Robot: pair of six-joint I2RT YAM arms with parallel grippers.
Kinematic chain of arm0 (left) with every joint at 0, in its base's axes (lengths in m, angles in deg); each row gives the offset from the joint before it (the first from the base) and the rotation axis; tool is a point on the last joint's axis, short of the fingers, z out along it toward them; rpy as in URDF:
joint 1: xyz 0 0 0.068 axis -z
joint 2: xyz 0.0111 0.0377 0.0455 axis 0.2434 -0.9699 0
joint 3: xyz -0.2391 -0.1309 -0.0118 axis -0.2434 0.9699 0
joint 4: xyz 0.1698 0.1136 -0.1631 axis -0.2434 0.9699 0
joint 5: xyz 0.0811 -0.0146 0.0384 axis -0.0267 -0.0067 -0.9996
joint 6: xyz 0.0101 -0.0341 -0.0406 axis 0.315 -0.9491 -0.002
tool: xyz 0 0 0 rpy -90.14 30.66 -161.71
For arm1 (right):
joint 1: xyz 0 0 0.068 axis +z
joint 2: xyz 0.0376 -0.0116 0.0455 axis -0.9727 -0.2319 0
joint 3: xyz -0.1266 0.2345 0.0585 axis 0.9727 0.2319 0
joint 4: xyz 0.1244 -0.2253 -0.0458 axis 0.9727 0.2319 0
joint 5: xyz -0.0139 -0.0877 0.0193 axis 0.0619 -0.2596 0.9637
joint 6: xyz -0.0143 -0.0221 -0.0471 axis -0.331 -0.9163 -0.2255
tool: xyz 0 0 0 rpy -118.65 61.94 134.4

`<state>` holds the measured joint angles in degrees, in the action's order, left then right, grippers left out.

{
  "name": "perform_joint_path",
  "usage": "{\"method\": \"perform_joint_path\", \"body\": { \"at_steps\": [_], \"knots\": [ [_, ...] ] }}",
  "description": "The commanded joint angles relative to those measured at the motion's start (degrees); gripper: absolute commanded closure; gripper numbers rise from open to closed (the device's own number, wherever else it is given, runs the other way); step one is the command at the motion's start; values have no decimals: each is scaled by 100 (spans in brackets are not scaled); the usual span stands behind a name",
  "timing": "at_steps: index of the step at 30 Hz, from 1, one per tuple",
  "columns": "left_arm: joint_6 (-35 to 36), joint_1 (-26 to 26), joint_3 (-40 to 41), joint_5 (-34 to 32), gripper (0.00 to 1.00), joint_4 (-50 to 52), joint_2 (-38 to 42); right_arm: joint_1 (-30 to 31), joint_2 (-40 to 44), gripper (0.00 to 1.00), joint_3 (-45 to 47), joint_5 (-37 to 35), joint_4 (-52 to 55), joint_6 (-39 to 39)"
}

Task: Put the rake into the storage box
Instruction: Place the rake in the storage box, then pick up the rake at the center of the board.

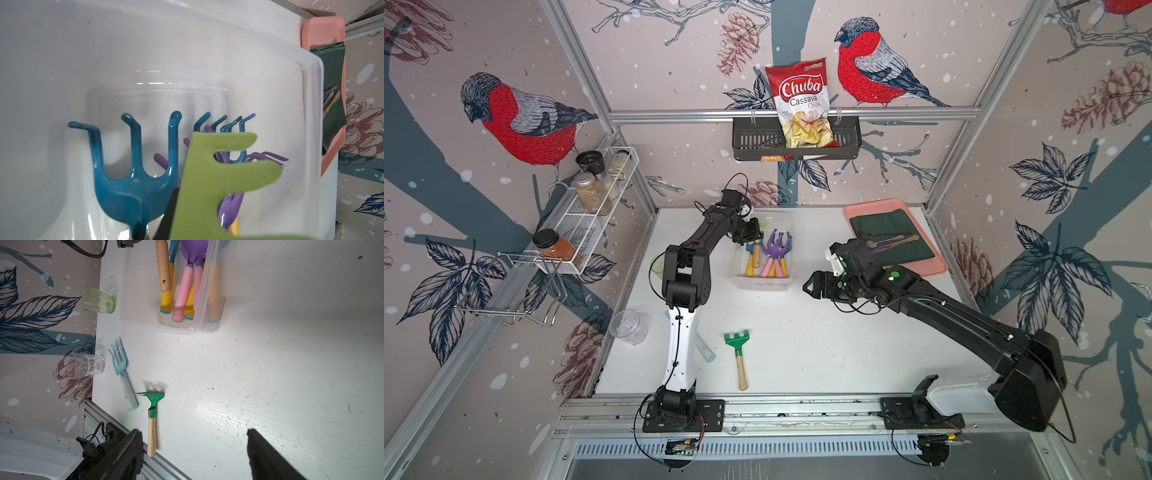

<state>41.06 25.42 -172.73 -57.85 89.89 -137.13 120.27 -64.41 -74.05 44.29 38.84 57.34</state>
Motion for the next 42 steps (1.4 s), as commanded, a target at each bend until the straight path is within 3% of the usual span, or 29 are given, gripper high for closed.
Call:
{"method": "perform_joint_path", "body": {
  "at_steps": [1,10,16,21,26,31,42],
  "knots": [
    [-33,33,60,-35,80,-85,-17,-13,-5,18,23,60,-115,-34],
    [-122,41,5,-65,68,-125,57,-11,34,18,89,49,-122,-37],
    [-248,44,-140,-66,44,-128,307,116,-2,18,210,-133,-165,115],
    [-372,36,-322,-79,30,-69,672,677,-258,19,365,-459,-388,465],
    [-448,3,-244,-211,28,71,1118,1441,-807,19,251,-718,-651,818],
    [-482,-26,566,-221,28,-124,1983,2144,-1467,19,-197,-821,-897,1014],
    [-603,-408,3673,-86,25,-789,4328,3529,-3209,22,-1839,-1415,56,1308]
  ]
}}
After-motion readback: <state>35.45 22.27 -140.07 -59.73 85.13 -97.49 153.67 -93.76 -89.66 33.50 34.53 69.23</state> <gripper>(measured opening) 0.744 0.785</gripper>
